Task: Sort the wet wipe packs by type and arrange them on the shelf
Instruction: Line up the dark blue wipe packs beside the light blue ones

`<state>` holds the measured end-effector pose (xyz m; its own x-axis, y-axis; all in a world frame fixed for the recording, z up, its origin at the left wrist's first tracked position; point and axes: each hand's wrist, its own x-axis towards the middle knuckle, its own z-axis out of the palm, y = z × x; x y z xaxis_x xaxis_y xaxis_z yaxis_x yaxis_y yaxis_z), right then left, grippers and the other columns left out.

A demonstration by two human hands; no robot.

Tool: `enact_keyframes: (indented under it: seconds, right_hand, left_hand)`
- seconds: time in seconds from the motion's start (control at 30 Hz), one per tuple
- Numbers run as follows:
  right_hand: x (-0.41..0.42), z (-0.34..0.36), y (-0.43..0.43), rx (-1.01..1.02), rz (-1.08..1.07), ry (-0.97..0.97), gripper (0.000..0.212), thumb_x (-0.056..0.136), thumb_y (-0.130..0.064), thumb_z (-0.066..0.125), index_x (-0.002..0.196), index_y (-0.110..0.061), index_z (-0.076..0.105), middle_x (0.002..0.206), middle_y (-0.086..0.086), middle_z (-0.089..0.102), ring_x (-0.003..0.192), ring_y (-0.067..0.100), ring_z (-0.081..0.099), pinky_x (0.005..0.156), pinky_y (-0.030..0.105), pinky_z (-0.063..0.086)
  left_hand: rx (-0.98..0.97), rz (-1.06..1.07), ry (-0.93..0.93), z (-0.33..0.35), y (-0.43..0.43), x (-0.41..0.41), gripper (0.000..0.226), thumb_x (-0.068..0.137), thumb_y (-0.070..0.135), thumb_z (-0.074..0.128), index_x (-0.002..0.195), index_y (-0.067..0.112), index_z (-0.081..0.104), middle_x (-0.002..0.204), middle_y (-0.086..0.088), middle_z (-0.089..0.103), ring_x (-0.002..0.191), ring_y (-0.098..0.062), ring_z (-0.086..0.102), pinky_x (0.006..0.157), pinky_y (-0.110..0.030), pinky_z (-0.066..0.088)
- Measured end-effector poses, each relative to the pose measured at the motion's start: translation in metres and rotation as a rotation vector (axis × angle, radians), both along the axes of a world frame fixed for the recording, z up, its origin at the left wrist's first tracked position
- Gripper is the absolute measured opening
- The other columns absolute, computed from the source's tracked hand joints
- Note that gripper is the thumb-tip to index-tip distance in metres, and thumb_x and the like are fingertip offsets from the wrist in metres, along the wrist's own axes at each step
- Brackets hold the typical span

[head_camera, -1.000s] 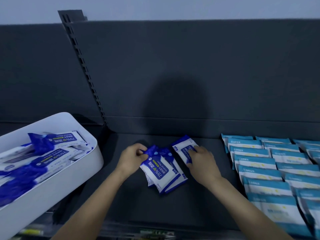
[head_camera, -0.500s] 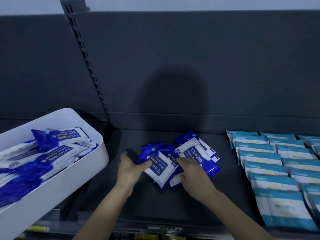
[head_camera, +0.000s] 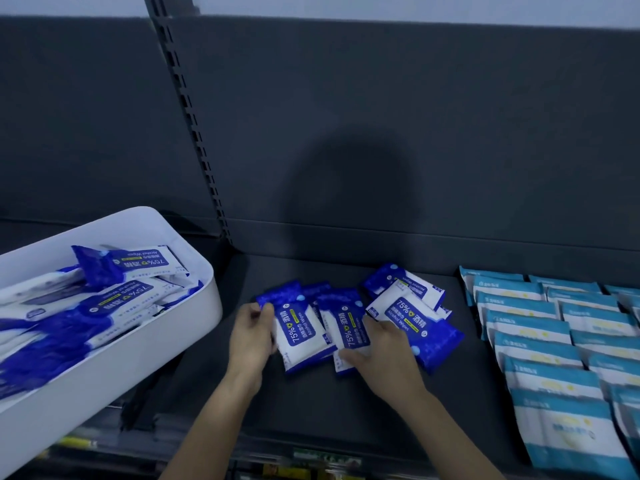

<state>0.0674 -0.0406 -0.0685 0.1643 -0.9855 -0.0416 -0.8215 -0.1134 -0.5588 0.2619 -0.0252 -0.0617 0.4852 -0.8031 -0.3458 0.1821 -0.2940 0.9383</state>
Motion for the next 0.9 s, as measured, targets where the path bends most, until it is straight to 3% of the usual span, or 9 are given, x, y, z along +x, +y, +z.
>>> enact_keyframes:
  seconds: [0.07,0.17,0.23,0.3,0.47,0.6,0.67,0.8,0.9]
  right_hand:
    - [0.003,0.002,-0.002,0.033,-0.053,-0.059,0.041,0.071,-0.041,0.077,0.094,-0.02,0.049,0.094,0.001,0.056,0.088,0.016,0.051,0.07,0.026,0.044]
    - [-0.001,0.009,-0.005,0.127,-0.176,-0.252,0.033,0.078,-0.022,0.075,0.106,-0.017,0.058,0.093,-0.003,0.066,0.078,0.009,0.059,0.063,0.02,0.046]
    - [-0.005,0.015,-0.005,0.115,-0.265,-0.349,0.032,0.084,-0.013,0.069,0.116,-0.014,0.061,0.086,-0.005,0.068,0.077,0.01,0.063,0.067,0.027,0.049]
    - [-0.005,0.023,-0.005,0.063,-0.316,-0.422,0.02,0.086,-0.008,0.065,0.106,-0.014,0.064,0.079,-0.009,0.065,0.076,0.011,0.062,0.071,0.031,0.052]
    - [0.027,0.033,-0.002,0.078,-0.326,-0.684,0.025,0.082,-0.009,0.07,0.079,-0.031,0.059,0.077,-0.009,0.066,0.074,0.01,0.066,0.067,0.028,0.053]
    - [0.052,0.013,0.004,0.031,-0.123,-0.476,0.01,0.086,-0.008,0.064,0.09,-0.016,0.067,0.085,-0.003,0.067,0.077,0.008,0.061,0.068,0.01,0.043]
    - [0.05,0.002,0.002,-0.155,-0.028,-0.215,0.014,0.086,-0.011,0.063,0.1,-0.009,0.068,0.097,0.007,0.064,0.091,0.02,0.059,0.076,0.018,0.044]
    - [0.048,-0.004,0.004,-0.08,0.122,0.274,0.075,0.074,-0.061,0.06,0.132,-0.014,0.05,0.135,0.006,0.048,0.121,0.029,0.045,0.097,0.038,0.042]
    - [0.053,-0.006,0.007,-0.118,0.135,0.406,0.064,0.066,-0.056,0.057,0.109,-0.008,0.065,0.107,0.01,0.066,0.091,0.027,0.062,0.074,0.036,0.053]
  left_hand:
    - [-0.044,-0.176,0.075,0.006,0.006,-0.007,0.035,0.09,0.007,0.063,0.113,0.032,0.054,0.092,0.0,0.074,0.086,-0.021,0.07,0.08,-0.041,0.057]
    - [-0.033,-0.188,-0.069,0.002,0.012,-0.011,0.082,0.078,-0.011,0.067,0.129,0.045,0.036,0.087,0.003,0.074,0.084,-0.017,0.071,0.075,-0.031,0.055]
    - [-0.003,-0.077,-0.129,0.001,0.011,-0.008,0.072,0.079,-0.009,0.062,0.134,0.032,0.041,0.089,0.0,0.073,0.082,-0.018,0.071,0.072,-0.031,0.055]
    - [0.007,0.0,-0.204,0.001,0.01,-0.004,0.049,0.08,-0.007,0.056,0.122,0.018,0.053,0.088,0.001,0.071,0.078,-0.015,0.069,0.069,-0.029,0.053]
    - [-0.1,-0.028,-0.137,0.005,0.011,-0.009,0.019,0.089,0.009,0.063,0.106,0.018,0.061,0.092,-0.001,0.072,0.08,-0.015,0.069,0.068,-0.027,0.052]
    - [-0.069,-0.076,-0.089,0.002,0.013,-0.012,0.034,0.078,0.001,0.073,0.104,0.019,0.061,0.089,0.002,0.074,0.079,-0.015,0.072,0.068,-0.03,0.056]
    - [-0.018,-0.009,-0.191,-0.001,0.015,-0.005,0.038,0.076,0.0,0.074,0.106,0.02,0.06,0.092,0.003,0.073,0.077,-0.013,0.071,0.068,-0.029,0.056]
    - [-0.012,0.142,-0.409,0.002,0.02,0.007,0.041,0.076,0.007,0.076,0.111,0.018,0.059,0.094,0.001,0.068,0.082,-0.013,0.065,0.072,-0.024,0.046]
    - [-0.042,0.119,-0.388,0.005,0.021,0.005,0.043,0.074,0.009,0.078,0.111,0.021,0.059,0.095,0.004,0.068,0.083,-0.009,0.064,0.073,-0.021,0.046]
